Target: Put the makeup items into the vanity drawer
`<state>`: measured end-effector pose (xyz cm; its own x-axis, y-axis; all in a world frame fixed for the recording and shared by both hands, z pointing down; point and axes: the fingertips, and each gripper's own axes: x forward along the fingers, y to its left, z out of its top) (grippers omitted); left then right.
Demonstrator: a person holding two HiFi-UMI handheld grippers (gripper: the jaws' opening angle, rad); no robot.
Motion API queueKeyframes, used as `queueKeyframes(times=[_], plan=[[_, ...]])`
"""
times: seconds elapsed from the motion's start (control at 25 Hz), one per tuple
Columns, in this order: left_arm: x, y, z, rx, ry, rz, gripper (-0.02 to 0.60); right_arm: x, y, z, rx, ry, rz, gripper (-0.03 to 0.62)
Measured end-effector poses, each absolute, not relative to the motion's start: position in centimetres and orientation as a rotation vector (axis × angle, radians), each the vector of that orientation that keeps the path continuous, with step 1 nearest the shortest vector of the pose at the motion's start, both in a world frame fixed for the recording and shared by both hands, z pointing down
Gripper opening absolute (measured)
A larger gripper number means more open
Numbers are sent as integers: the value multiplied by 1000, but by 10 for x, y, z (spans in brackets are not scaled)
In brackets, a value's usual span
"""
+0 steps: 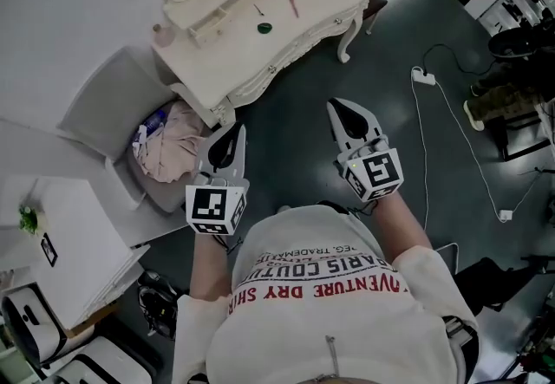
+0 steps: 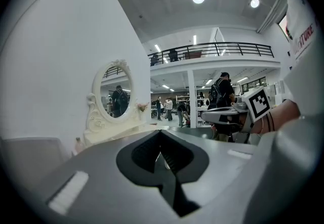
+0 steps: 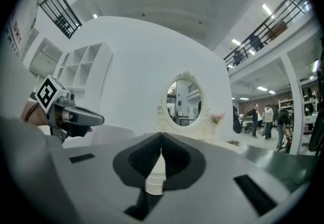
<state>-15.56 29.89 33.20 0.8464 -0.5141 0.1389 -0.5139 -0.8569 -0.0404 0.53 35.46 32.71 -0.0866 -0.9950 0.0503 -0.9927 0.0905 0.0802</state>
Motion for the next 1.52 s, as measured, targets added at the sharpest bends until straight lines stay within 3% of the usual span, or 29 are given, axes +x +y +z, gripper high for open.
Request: queueKeyframes(times=[0.2, 0.36, 0.8, 1.52], plan=[[-167, 283, 343, -3041, 855, -235, 11, -4, 335, 336, 2020, -2269, 15, 14], [-170, 262, 347, -3042, 876, -240, 11, -5, 311, 343, 1989, -2272, 50, 118], [-130, 198, 358, -3002, 1069, -280, 11, 45, 226, 365, 1812, -2385, 120, 181], [-15, 62, 373, -2848, 1554, -335, 11, 166, 47, 405, 1303, -2580, 279, 195]])
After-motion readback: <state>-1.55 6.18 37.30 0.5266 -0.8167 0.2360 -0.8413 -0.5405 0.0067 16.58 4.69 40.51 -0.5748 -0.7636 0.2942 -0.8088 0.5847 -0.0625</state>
